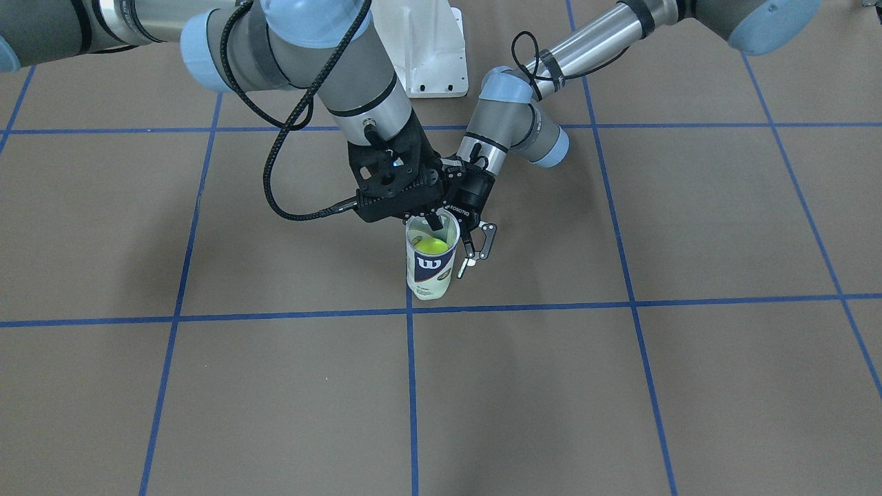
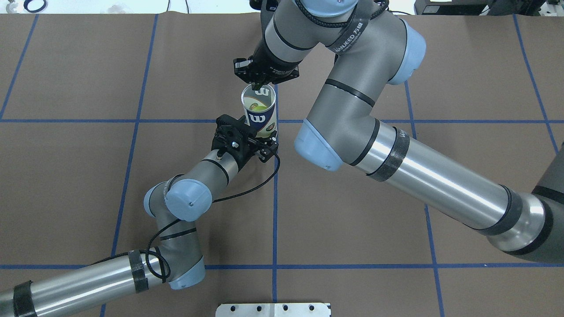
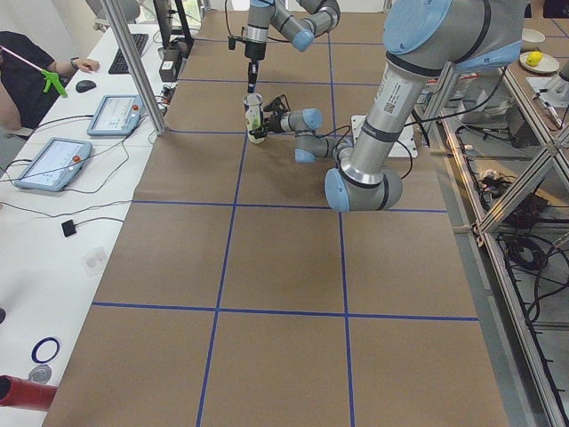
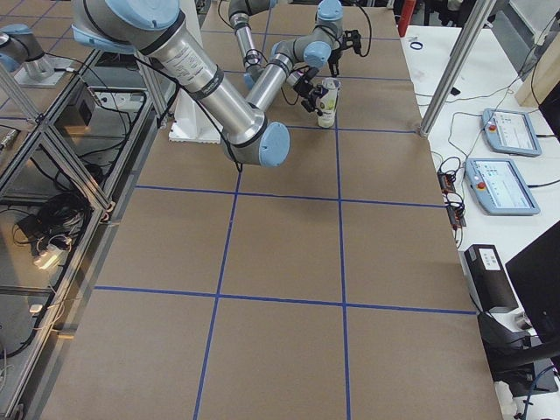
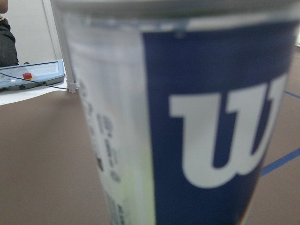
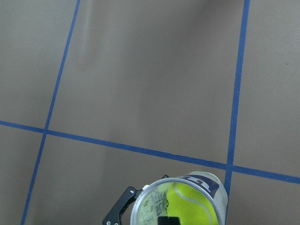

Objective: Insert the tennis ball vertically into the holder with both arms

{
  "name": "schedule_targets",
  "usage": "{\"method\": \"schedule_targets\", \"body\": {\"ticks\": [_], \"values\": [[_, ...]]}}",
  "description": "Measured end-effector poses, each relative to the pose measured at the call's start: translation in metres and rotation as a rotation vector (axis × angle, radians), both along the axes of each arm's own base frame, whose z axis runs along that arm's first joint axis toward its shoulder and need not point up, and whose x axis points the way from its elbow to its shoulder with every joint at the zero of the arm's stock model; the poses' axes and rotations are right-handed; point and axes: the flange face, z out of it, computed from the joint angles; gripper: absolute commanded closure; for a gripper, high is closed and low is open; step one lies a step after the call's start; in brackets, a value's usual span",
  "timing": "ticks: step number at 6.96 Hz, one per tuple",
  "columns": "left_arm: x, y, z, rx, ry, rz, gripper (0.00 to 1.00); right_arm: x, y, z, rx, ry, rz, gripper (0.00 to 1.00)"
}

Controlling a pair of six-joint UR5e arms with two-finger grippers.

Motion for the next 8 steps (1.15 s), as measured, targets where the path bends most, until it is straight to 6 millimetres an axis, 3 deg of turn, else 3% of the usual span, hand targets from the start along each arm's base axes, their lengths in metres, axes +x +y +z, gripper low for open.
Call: {"method": "schedule_targets", "body": {"ticks": [5, 7, 8], "values": [[-0.021, 0.01, 0.015, -0.002, -0.003, 0.016, 0.01, 0.004, -0.001, -0.005, 0.0, -0.005, 0.002, 0.98], [-0.023, 0.012, 0.013, -0.001, 0.001, 0.023, 0.01, 0.004, -0.002, -0.004, 0.0, -0.004, 0.003, 0.81], [-0.023, 0.013, 0.011, 0.0, 0.004, 0.025, 0.01, 0.006, -0.003, -0.004, -0.001, -0.004, 0.005, 0.79]]}}
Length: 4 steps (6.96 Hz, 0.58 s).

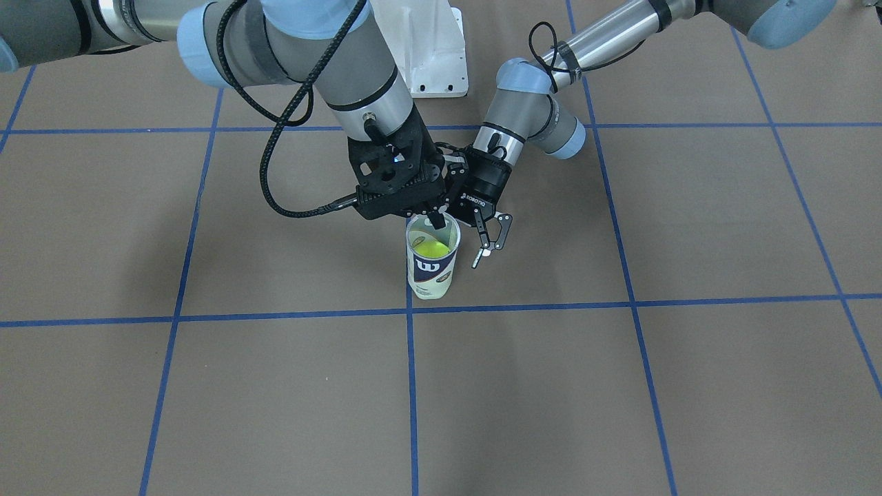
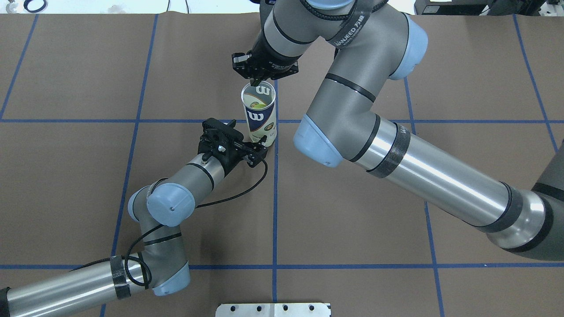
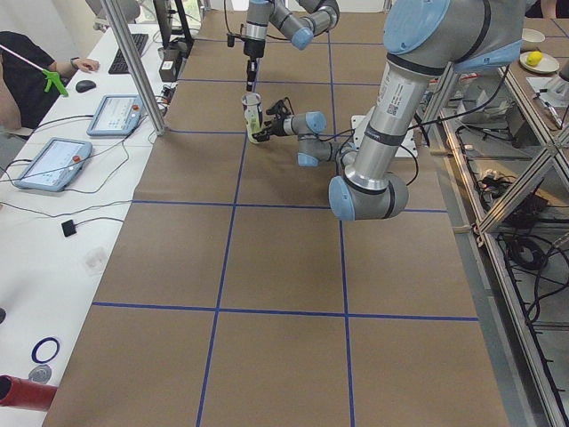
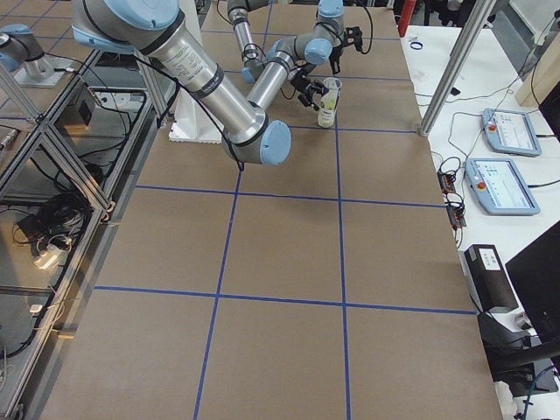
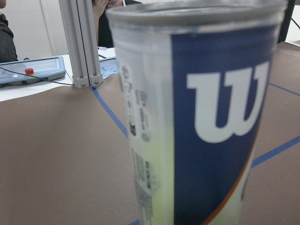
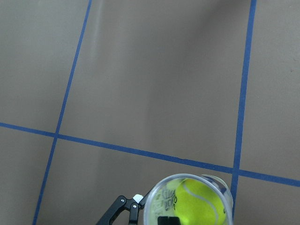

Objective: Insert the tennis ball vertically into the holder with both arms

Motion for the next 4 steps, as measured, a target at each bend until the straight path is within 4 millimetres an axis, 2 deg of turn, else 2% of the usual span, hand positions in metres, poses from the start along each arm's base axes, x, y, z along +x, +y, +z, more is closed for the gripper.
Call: {"method": "schedule_targets", "body": {"ticks": [2, 4], "values": [[0.008, 0.014, -0.003, 0.002, 0.007, 0.039, 0.01, 0.007, -0.005, 0.0, -0.006, -0.004, 0.001, 0.79], [0.012, 0.043, 0.007, 0.0, 0.005, 0.094, 0.01, 0.022, -0.015, -0.001, -0.018, -0.017, -0.004, 0.79]]}}
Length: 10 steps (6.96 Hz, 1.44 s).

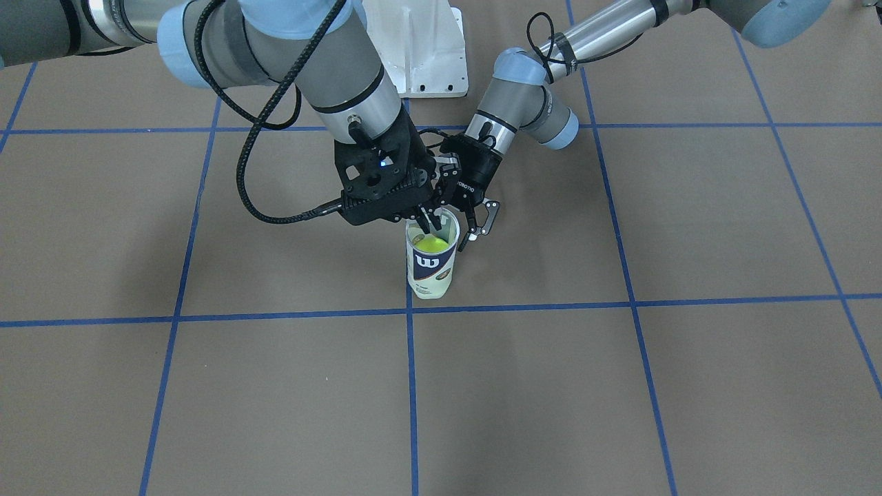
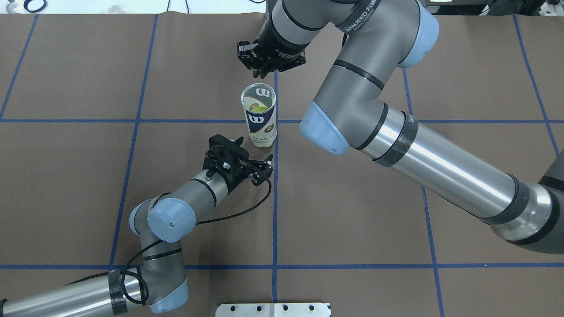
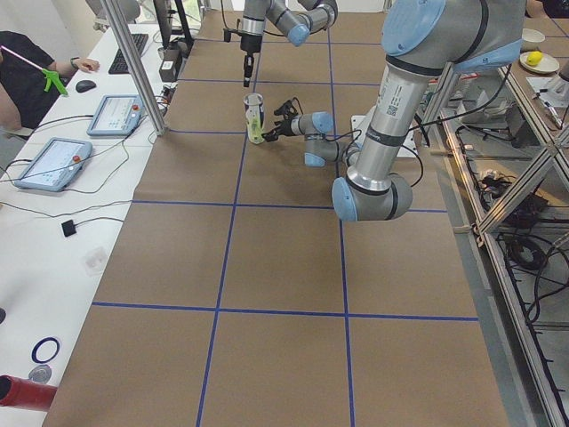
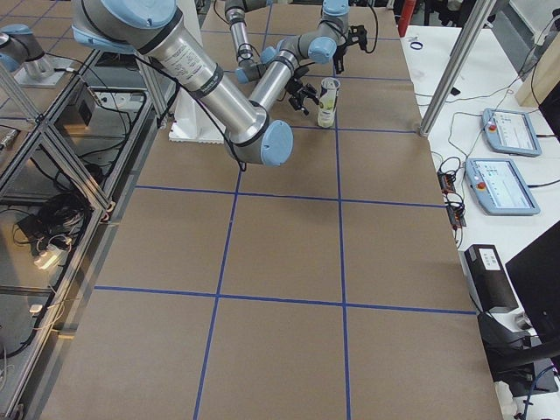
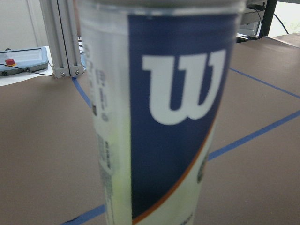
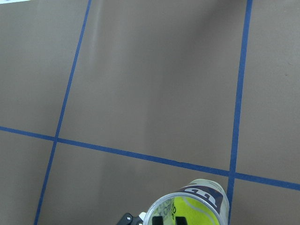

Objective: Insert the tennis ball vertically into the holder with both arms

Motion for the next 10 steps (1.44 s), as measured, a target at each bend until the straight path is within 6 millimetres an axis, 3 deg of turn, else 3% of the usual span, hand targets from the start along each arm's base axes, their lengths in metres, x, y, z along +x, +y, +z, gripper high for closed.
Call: {"method": "schedule_targets", "body": {"ticks": [1, 2, 4, 5, 7, 10], "values": [[-0.009, 0.014, 0.009, -0.001, -0.001, 0.019, 0.01, 0.014, -0.008, -0.001, -0.009, -0.011, -0.001, 0.51], [-0.022, 0.026, 0.013, 0.001, 0.004, 0.038, 0.01, 0.034, -0.021, -0.002, -0.022, -0.025, -0.004, 0.01], [-0.069, 0.041, -0.003, -0.015, -0.022, 0.146, 0.01, 0.099, -0.051, 0.016, -0.059, -0.055, -0.008, 0.0], [-0.105, 0.034, -0.012, -0.039, -0.06, 0.188, 0.01, 0.135, -0.062, 0.045, -0.065, -0.05, -0.004, 0.0], [-0.171, -0.009, -0.017, -0.076, -0.088, 0.196, 0.0, 0.206, -0.089, 0.143, -0.038, 0.024, 0.003, 0.0], [-0.293, -0.12, -0.029, -0.283, -0.178, 0.224, 0.0, 0.308, -0.146, 0.316, -0.003, 0.201, -0.025, 0.0]]}}
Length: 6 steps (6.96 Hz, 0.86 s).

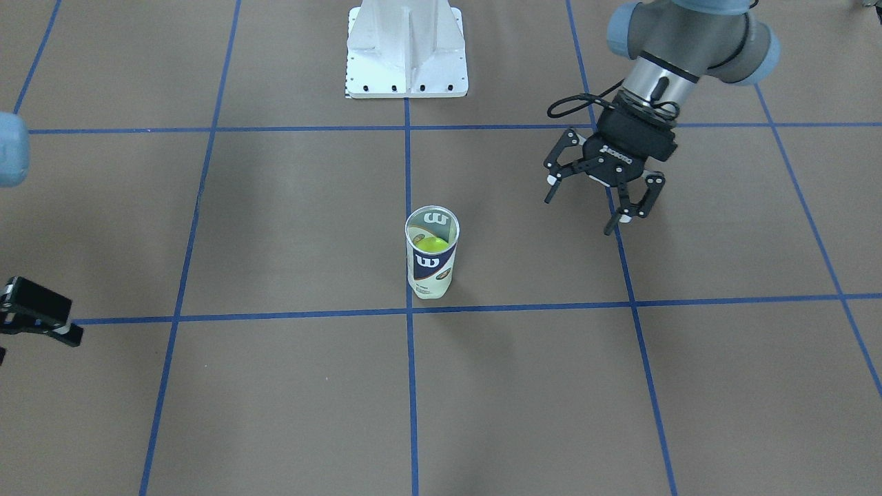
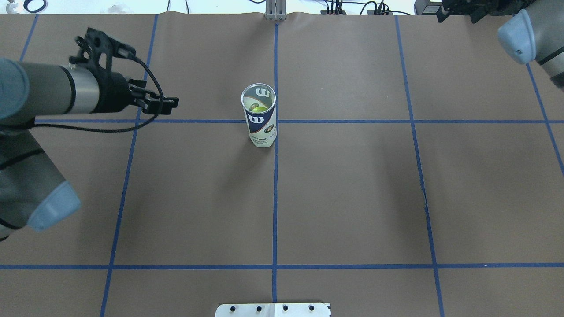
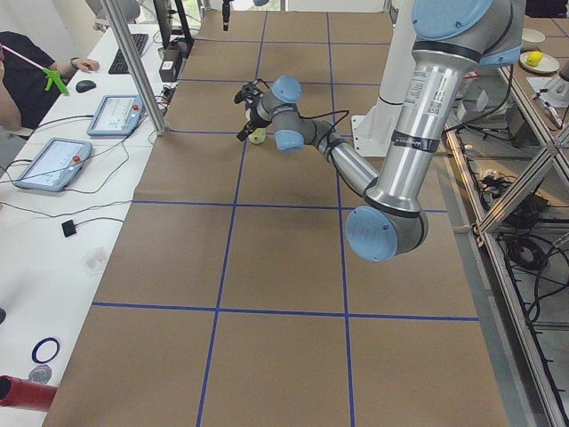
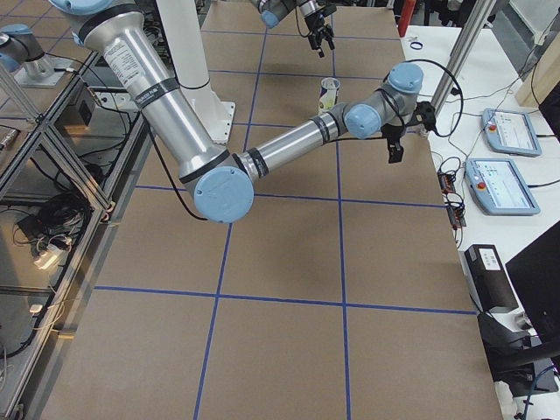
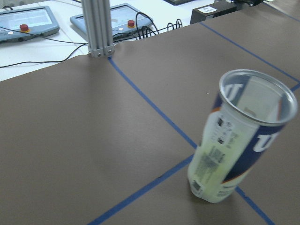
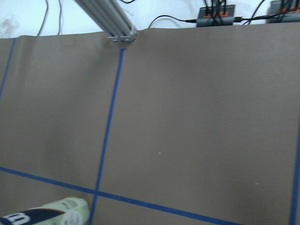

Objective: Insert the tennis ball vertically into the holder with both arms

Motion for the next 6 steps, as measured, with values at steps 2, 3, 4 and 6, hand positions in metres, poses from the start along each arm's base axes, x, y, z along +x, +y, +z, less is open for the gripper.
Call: {"method": "schedule_targets", "body": {"ticks": [2, 3, 4, 6], "values": [[-0.026, -0.051, -0.01, -0.123, -0.129, 0.0, 0.0, 0.042, -0.002, 0.077, -0.027, 0.048, -0.019, 0.0], [-0.036, -0.066, -0.004, -0.147, -0.171, 0.012, 0.0, 0.055, 0.009, 0.109, -0.057, 0.055, -0.018, 0.0], [-0.049, -0.077, 0.009, -0.201, -0.183, 0.055, 0.0, 0.062, 0.022, 0.138, -0.085, 0.078, -0.01, 0.0], [-0.115, -0.101, 0.059, -0.476, -0.222, 0.13, 0.0, 0.072, 0.042, 0.178, -0.117, 0.156, 0.02, 0.0]]}}
